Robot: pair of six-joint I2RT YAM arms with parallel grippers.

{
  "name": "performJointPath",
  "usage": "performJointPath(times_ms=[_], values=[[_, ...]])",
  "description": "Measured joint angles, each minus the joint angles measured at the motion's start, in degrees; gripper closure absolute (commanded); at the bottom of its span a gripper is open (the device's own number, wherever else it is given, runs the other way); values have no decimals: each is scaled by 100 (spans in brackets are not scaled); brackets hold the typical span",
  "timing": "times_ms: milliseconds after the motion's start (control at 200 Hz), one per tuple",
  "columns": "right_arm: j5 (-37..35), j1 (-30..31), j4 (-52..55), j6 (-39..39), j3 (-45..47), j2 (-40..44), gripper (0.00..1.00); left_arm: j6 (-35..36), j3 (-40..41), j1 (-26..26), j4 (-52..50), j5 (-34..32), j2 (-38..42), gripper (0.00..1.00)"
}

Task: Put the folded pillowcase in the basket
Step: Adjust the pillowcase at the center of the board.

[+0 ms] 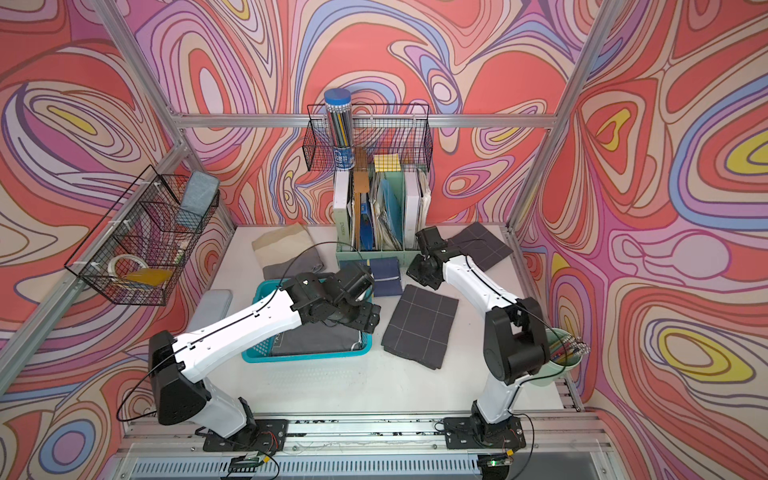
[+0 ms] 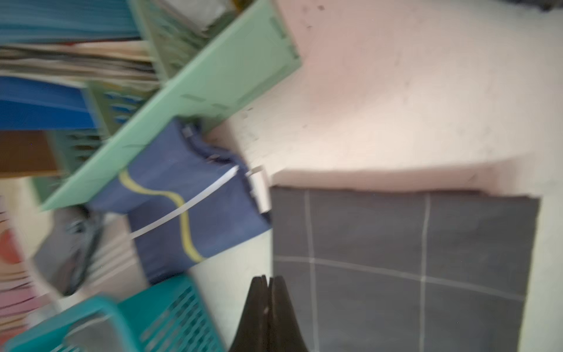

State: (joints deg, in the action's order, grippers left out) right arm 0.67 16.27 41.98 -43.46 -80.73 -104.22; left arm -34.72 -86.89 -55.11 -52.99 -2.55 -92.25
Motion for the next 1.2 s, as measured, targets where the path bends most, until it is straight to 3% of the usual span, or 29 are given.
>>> performJointPath(times_ms=[185,355,511,641,781,866,956,1111,1202], values=[[-212,-236,466,817,2,-990,100,-319,74,-474,433,-15,-238,14],[-356,-323,435,861,358,-804,100,-474,35,-684,675,96,-542,14],[-588,-514,463,472,1504,114,100,-573,-57,-916,682,181,-1150,13],[-299,-544,697,-74,2446,1309,100,-662,-2,-1008,728,201,-1364,13],[98,-437,817,-398,2610,2531,100,-772,0,-1010,763,162,-1377,16],[420,-369,721,-256,2500,2726,100,-855,149,-1010,896,61,-1294,18],[695,-57,472,35,2356,2236,100,-879,479,-1010,984,-157,-946,18],[1025,1224,114,393,2208,1342,100,-791,483,-1005,855,-809,-48,15],[1185,1657,7,479,2035,1121,100,-723,420,-957,774,-1189,507,15]])
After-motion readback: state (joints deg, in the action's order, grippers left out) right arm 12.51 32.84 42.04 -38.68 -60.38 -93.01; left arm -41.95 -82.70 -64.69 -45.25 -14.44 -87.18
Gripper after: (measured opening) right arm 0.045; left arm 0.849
